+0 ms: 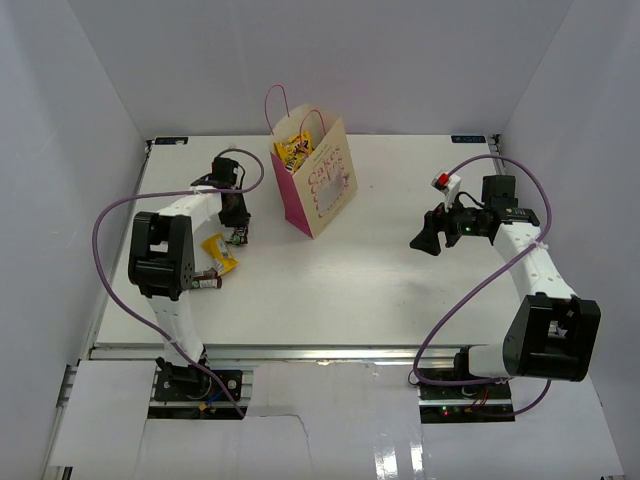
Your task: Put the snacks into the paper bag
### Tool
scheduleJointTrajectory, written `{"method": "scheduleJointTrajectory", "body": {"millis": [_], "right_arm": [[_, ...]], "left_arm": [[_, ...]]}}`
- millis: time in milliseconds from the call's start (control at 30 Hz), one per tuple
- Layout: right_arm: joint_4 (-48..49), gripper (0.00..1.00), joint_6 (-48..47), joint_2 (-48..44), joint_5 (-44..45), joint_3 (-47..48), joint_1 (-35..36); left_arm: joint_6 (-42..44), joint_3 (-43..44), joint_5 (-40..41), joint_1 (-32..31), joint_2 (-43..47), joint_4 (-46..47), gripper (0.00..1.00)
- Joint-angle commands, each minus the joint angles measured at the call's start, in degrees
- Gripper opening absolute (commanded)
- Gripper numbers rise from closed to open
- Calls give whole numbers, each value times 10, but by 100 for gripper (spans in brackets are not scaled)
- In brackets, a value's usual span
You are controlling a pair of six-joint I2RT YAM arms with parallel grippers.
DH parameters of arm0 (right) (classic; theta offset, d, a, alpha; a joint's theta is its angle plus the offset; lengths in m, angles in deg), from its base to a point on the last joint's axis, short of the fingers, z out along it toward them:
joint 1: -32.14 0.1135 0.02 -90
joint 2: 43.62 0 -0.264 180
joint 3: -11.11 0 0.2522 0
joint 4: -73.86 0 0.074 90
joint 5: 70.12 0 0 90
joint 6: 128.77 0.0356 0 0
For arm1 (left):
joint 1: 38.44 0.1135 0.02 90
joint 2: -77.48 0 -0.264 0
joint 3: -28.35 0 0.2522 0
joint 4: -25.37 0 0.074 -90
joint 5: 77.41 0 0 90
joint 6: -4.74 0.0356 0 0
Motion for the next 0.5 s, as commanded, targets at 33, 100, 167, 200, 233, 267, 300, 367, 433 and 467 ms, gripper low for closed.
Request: {"method": "scheduleJointTrajectory", "body": {"millis": [33,100,167,200,233,267,300,367,433,467], "right_arm": [[-2,83,-5,6,-3,11,-4],[-3,83,-5,6,-3,14,-4],[-5,83,-5,4,-3,17,-4],[-5,83,-5,3,-2,19,-4],[-6,83,-5,3,-3,21,-4],[-7,83,-5,0,-2,24,-4],[-7,83,-6,0,-2,25,-4],[-8,83,-7,-3,-1,25,-4],[-9,83,-8,-3,-2,25,-4],[-11,83,-9,-3,-3,25,-4]], "left_arm": [[6,-15,5,-4,28,-13,23],[5,-10,-4,-4,53,-12,16],[1,-4,-14,-4,89,-12,11],[-3,6,-25,-4,103,-13,10],[-12,9,-30,-4,121,-12,9],[-21,9,-32,-4,141,-7,8],[-36,1,-56,-4,186,18,8],[-48,-12,-87,-4,232,55,7],[-59,-25,-119,-4,288,113,7],[-62,-25,-129,-4,300,131,7]]}}
